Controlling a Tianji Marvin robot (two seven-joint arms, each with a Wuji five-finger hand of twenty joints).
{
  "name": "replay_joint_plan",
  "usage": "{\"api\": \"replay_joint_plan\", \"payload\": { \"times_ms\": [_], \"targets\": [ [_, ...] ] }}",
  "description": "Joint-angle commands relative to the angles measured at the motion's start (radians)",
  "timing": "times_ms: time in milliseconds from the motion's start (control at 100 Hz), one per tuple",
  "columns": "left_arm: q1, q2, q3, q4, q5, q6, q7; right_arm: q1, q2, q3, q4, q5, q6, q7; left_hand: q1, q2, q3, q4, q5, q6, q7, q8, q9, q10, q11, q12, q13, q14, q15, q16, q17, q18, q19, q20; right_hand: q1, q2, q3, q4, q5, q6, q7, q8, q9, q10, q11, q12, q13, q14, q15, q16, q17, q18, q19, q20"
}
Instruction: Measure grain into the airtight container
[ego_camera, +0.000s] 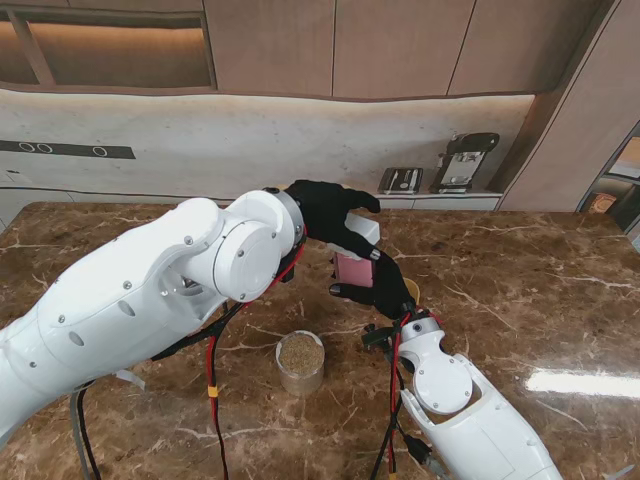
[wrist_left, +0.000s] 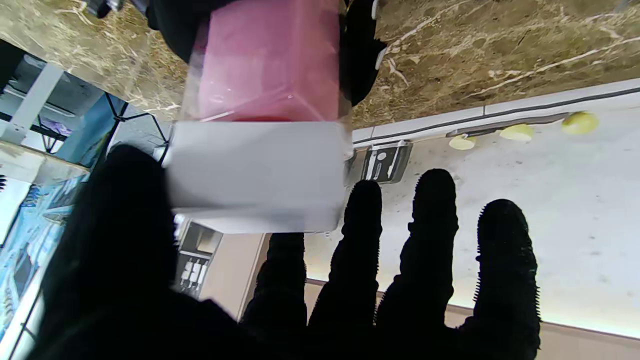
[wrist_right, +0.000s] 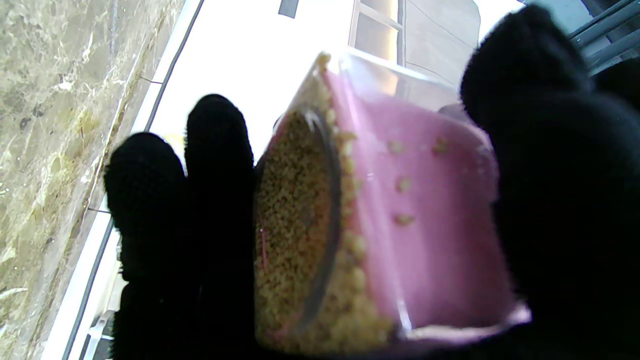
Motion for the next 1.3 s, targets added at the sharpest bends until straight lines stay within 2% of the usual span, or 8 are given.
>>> {"api": "replay_joint_plan", "payload": {
  "times_ms": [0, 120, 310, 440, 670, 960, 1160, 1290],
  "targets": [
    [0.011, -0.009, -0.018, 0.009, -0.063, 0.009, 0.022, -0.004, -0.003, 0.002, 0.001, 0.006, 0.003, 0.011, -0.027, -0.082, 0.548, -0.025, -0.007, 0.004, 0.010, 0.011, 0.015, -0.017, 0.015, 0.010, 0.012, -0.024, -0.003, -0.003, -0.032, 0.026, 0.015, 0.033, 0.195, 0.382, 0.229, -0.006, 0.122, -0.234, 0.166, -0.001, 0.111, -0.119, 0.172, 0.020, 0.033, -0.118, 0.012, 0.001, -0.001, -0.066, -0.019, 0.025],
    [-0.007, 0.003, -0.029, 0.009, -0.136, -0.004, -0.021, -0.003, -0.003, 0.002, 0.002, 0.006, 0.002, 0.009, 0.043, -0.147, 0.838, -0.068, -0.055, -0.005, -0.015, -0.004, -0.012, -0.066, -0.053, -0.073, -0.057, -0.076, -0.137, -0.127, -0.136, -0.022, -0.119, 0.003, 0.195, 0.382, 0.229, -0.006, 0.122, -0.233, 0.166, 0.000, 0.111, -0.119, 0.172, 0.020, 0.033, -0.118, 0.012, 0.001, -0.001, -0.066, -0.019, 0.025],
    [-0.015, 0.022, -0.084, 0.034, -0.259, -0.135, -0.110, -0.003, -0.003, 0.002, 0.001, 0.006, 0.002, 0.008, 0.358, -0.138, 0.762, -0.117, -0.060, -0.133, -0.043, -0.091, -0.152, -0.166, -0.199, -0.336, -0.223, -0.164, -0.333, -0.394, -0.236, -0.157, -0.419, -0.091, 0.196, 0.384, 0.228, -0.006, 0.122, -0.235, 0.166, -0.001, 0.111, -0.119, 0.173, 0.020, 0.033, -0.119, 0.012, 0.001, -0.001, -0.066, -0.019, 0.025],
    [0.005, 0.028, -0.122, 0.039, -0.283, -0.166, -0.128, -0.003, -0.003, 0.003, 0.002, 0.005, 0.002, 0.008, 0.233, -0.172, 0.710, -0.109, -0.065, -0.153, -0.058, -0.162, -0.401, -0.158, -0.244, -0.443, -0.397, -0.173, -0.398, -0.501, -0.256, -0.161, -0.663, -0.153, 0.196, 0.384, 0.227, -0.006, 0.122, -0.234, 0.166, 0.000, 0.111, -0.120, 0.172, 0.020, 0.033, -0.118, 0.012, 0.001, -0.001, -0.066, -0.019, 0.025],
    [0.046, 0.026, -0.135, -0.006, -0.199, -0.058, -0.082, -0.002, -0.003, 0.000, 0.002, 0.003, 0.003, 0.011, -0.002, 0.029, -0.252, -0.025, -0.159, 0.036, -0.142, -0.116, -0.396, -0.021, -0.305, -0.368, -0.310, -0.004, -0.325, -0.451, -0.248, -0.088, -0.550, 0.014, 0.195, 0.383, 0.228, -0.006, 0.123, -0.235, 0.166, -0.001, 0.111, -0.120, 0.173, 0.021, 0.034, -0.119, 0.012, 0.001, -0.001, -0.066, -0.019, 0.025],
    [-0.006, 0.021, -0.021, -0.020, -0.076, 0.097, -0.042, -0.001, -0.001, -0.002, 0.005, -0.015, 0.009, 0.008, -0.120, 0.139, -0.285, -0.018, -0.075, 0.040, -0.125, -0.070, 0.030, -0.016, -0.029, -0.081, 0.022, 0.014, -0.035, -0.125, -0.094, 0.009, -0.063, 0.022, 0.195, 0.381, 0.230, -0.006, 0.124, -0.235, 0.167, -0.001, 0.112, -0.119, 0.173, 0.021, 0.033, -0.118, 0.012, 0.001, -0.001, -0.066, -0.019, 0.025],
    [-0.051, 0.010, 0.030, 0.002, -0.158, 0.156, -0.007, -0.001, -0.001, -0.002, 0.004, -0.015, 0.008, 0.008, 0.135, 0.072, -0.233, 0.012, -0.010, 0.106, -0.075, -0.108, 0.152, -0.051, 0.156, 0.071, 0.137, -0.019, 0.124, 0.028, -0.054, 0.028, 0.001, 0.003, 0.194, 0.382, 0.230, -0.006, 0.123, -0.235, 0.166, -0.001, 0.111, -0.120, 0.173, 0.020, 0.033, -0.118, 0.012, 0.001, -0.002, -0.065, -0.019, 0.025],
    [-0.044, 0.005, 0.013, 0.007, -0.203, 0.139, -0.003, -0.003, -0.002, 0.002, 0.003, -0.016, 0.007, 0.002, 0.104, -0.153, 0.572, -0.106, -0.020, 0.095, -0.031, -0.128, 0.142, -0.100, 0.146, 0.243, 0.109, -0.065, 0.081, 0.036, -0.081, -0.001, -0.007, 0.027, 0.194, 0.382, 0.230, -0.006, 0.123, -0.236, 0.166, -0.001, 0.112, -0.119, 0.173, 0.020, 0.034, -0.119, 0.013, 0.001, -0.002, -0.065, -0.019, 0.025]
  ]
}}
